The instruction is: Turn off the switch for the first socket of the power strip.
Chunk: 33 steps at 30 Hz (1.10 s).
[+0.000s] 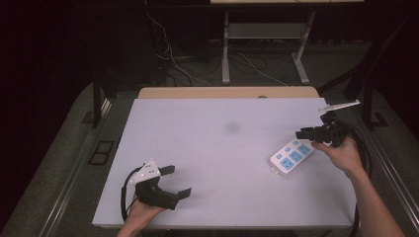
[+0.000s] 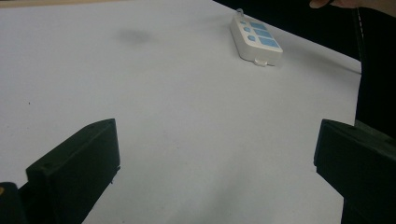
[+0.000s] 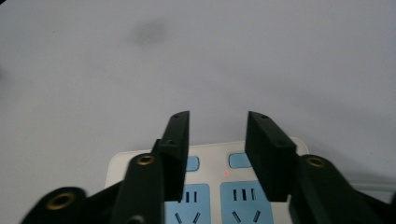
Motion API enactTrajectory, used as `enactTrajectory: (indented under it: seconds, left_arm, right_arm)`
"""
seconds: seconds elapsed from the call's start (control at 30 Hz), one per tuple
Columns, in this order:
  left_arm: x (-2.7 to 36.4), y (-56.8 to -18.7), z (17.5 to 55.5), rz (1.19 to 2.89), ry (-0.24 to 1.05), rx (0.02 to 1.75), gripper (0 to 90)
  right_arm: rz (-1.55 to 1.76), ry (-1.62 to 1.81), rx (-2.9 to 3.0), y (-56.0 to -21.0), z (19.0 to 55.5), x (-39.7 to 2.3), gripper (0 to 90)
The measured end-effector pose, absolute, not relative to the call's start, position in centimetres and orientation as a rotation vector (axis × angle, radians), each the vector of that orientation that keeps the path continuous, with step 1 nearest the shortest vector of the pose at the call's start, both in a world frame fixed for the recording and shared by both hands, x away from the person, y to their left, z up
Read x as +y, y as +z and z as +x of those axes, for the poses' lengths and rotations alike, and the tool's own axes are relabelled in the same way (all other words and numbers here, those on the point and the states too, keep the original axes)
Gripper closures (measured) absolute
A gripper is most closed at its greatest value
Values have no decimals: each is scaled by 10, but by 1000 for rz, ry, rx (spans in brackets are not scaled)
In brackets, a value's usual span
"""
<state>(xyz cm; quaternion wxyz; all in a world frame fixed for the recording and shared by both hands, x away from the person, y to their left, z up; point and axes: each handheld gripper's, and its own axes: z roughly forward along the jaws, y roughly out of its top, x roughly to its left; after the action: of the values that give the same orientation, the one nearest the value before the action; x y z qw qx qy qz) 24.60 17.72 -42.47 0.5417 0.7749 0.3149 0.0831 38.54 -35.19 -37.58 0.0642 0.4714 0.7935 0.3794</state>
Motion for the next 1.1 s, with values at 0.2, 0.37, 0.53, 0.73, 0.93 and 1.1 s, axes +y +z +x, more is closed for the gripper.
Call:
enactTrajectory:
  seconds: [0.2,0.37,0.53,0.73,0.93,1.1]
  left_arm:
    - [177,-425,246,1841,198,748,0]
    - [178,-425,246,1840,198,747,0]
    - [178,-425,246,1842,199,746,0]
    - [178,-425,246,1842,200,747,0]
    - [178,-425,247,1844,199,745,0]
    - [178,-425,247,1845,200,746,0]
  right_arm:
    - [1434,1142,2408,-380,390,-353,863]
    - [1451,1122,2412,-384,393,-353,889]
    - [1462,1100,2416,-389,396,-352,896]
    - [1482,1078,2422,-395,400,-351,896]
    - [1498,1060,2427,-399,403,-350,896]
    - [1506,1044,2432,-404,404,-349,896]
